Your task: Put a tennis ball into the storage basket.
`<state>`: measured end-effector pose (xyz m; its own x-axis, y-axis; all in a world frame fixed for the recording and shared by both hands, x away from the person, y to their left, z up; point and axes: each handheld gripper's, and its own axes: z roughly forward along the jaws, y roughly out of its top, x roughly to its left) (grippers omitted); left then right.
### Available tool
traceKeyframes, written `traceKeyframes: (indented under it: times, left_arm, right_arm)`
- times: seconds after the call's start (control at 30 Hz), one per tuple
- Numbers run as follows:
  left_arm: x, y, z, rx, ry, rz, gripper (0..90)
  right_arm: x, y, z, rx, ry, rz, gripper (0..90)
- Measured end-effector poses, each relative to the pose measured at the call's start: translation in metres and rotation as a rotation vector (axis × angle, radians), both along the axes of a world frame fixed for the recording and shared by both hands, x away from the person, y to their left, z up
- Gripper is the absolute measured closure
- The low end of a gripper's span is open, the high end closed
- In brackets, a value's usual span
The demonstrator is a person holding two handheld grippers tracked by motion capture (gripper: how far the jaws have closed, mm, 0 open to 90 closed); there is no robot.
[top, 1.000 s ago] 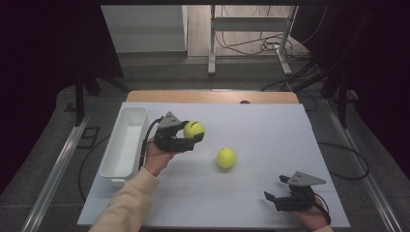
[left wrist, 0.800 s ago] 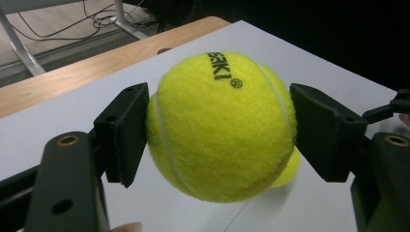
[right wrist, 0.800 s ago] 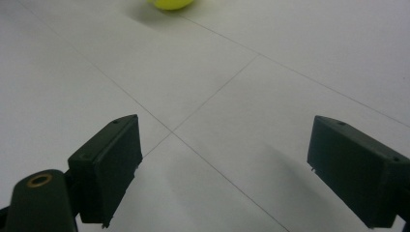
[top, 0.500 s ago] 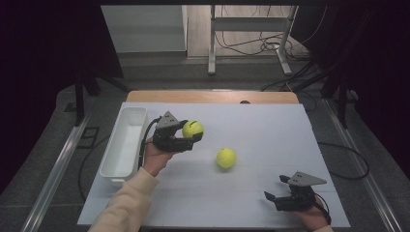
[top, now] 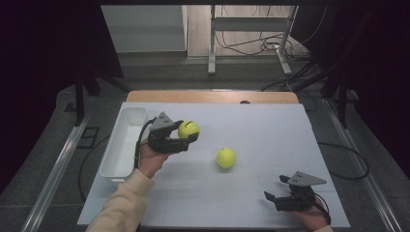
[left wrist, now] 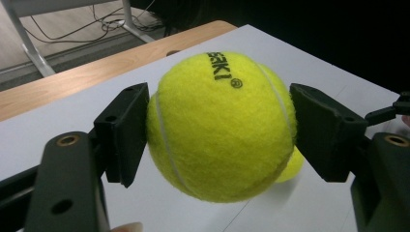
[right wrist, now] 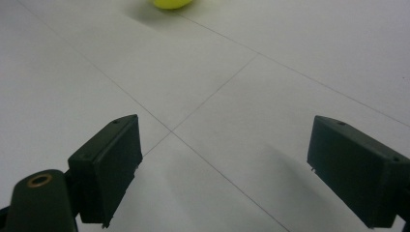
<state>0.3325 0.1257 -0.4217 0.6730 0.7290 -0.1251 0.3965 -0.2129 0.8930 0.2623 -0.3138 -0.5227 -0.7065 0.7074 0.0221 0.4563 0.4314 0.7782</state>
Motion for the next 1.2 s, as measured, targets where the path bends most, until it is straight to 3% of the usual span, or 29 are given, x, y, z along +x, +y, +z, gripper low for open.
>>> traceKeyframes:
  times: [1.2]
  left_arm:
    - [-0.004,0.04,0.02,0.004,-0.028,0.105,26.8]
  right_arm:
    - [0.0,-0.001,0.001,0.004,-0.005,-0.004,12.7]
